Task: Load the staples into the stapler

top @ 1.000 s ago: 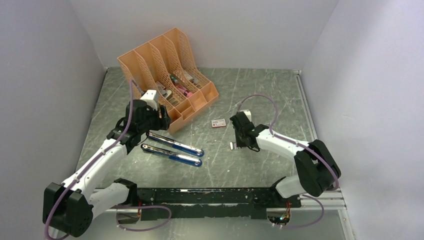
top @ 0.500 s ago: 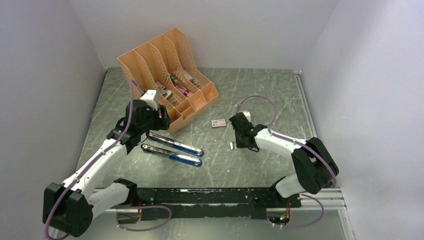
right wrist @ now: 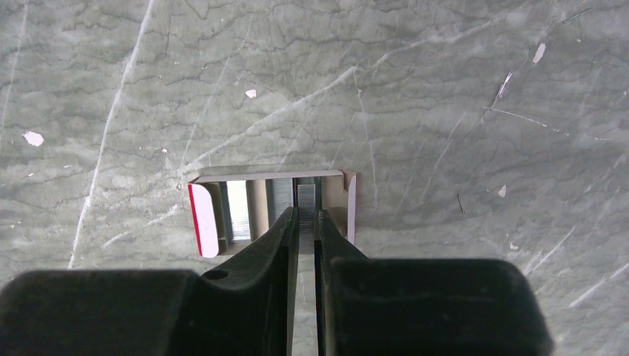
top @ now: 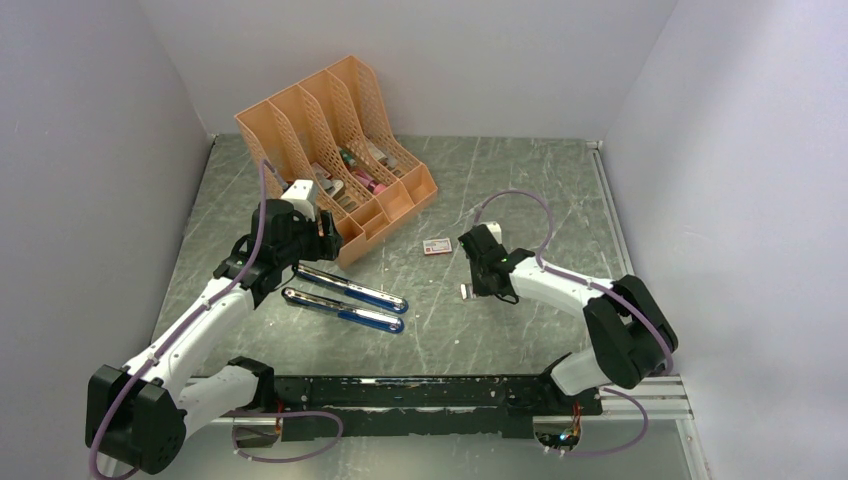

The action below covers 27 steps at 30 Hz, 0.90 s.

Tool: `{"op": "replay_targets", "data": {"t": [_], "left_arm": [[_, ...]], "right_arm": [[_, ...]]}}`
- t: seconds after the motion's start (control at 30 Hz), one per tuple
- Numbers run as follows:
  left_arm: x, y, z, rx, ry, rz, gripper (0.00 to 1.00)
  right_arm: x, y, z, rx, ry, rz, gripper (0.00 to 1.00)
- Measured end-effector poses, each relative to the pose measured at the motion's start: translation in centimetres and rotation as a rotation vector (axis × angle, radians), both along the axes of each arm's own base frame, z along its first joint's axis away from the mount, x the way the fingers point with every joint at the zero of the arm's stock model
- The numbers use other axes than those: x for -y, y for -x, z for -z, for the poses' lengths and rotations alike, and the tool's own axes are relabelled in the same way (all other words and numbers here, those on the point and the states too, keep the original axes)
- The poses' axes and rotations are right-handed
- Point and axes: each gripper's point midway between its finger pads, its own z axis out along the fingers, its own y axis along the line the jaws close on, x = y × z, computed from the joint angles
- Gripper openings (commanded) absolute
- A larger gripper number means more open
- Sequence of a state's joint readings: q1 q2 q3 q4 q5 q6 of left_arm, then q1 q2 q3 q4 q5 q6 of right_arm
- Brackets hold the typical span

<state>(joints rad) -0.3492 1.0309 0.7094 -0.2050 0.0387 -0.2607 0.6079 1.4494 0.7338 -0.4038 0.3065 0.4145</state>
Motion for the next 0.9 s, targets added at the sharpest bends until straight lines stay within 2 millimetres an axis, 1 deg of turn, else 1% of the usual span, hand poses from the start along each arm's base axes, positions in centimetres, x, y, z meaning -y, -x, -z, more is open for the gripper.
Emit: {"op": "replay_targets", "data": {"t": [0.7,0.9], "left_arm": [[0.1,0.0,0.0,-0.001,0.002,0.004,0.70],[0.1,0.1,0.0,-0.001,0.004,0.007,0.70]], "right_arm": [[0.3,-0.1,-1.1,0.028,-0.002,0.007,0.12],[-0.2,-0.6,-2.4,0.061,-0.023,-0.016,0.12]]}}
